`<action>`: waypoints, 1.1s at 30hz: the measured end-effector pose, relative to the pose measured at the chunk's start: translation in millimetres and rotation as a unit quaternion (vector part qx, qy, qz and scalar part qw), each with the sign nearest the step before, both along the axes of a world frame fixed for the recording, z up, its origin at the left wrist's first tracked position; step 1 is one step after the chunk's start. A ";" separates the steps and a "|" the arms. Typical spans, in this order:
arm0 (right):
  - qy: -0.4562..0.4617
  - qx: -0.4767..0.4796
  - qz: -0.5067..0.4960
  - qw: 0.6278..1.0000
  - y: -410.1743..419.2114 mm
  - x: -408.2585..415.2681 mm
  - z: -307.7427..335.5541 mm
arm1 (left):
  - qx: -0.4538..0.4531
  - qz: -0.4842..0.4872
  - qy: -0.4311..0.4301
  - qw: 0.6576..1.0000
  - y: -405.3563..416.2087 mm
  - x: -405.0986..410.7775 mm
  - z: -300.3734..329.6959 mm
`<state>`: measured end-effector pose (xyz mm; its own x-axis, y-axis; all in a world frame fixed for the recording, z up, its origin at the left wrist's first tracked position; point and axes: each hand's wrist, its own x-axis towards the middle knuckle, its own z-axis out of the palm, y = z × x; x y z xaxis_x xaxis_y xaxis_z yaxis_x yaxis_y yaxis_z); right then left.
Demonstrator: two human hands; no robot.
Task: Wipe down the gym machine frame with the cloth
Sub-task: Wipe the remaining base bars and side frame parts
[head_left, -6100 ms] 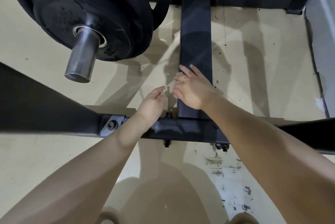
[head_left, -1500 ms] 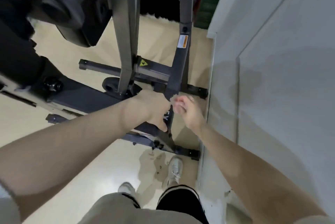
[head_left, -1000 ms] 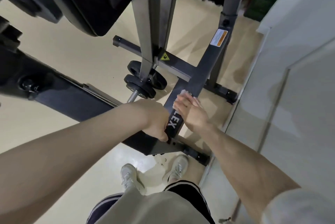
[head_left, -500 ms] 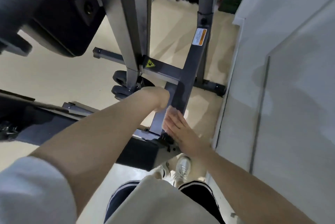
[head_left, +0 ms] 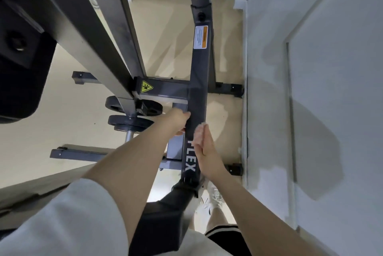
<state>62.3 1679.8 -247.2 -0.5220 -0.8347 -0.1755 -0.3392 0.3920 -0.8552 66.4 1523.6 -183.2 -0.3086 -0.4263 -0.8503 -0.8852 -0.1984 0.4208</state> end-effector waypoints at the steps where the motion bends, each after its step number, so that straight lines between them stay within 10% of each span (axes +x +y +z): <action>1: 0.027 -0.007 -0.012 1.000 -8.7 -11.5 0.4 | 0.010 0.000 0.004 1.000 -2.8 0.9 -2.7; 9: -0.125 0.021 -0.058 0.990 -3.8 2.1 23.0 | 0.009 -0.007 0.013 1.000 -16.4 -6.5 -4.2; 17: -0.137 0.039 -0.086 0.986 -56.3 -46.1 21.2 | -0.022 -0.032 -0.034 0.999 -18.2 -16.3 -6.1; 23: 0.029 0.038 -0.048 0.998 -12.4 -8.2 10.6 | 0.006 0.011 -0.029 1.000 -19.8 -16.7 -6.5; 28: -0.168 0.042 -0.142 0.975 -71.4 -60.8 1.6 | -0.007 0.013 -0.042 0.999 -21.7 -16.4 -14.4; 33: -0.132 0.047 -0.105 0.985 -50.9 -41.1 -0.8 | -0.007 -0.043 -0.056 0.997 -28.7 -17.5 -12.1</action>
<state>21.2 1628.8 -248.0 -0.6077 -0.6865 -0.3994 -0.0131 0.5115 -0.8592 48.9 1494.9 -195.3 -0.2476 -0.4149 -0.8755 -0.9404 -0.1143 0.3201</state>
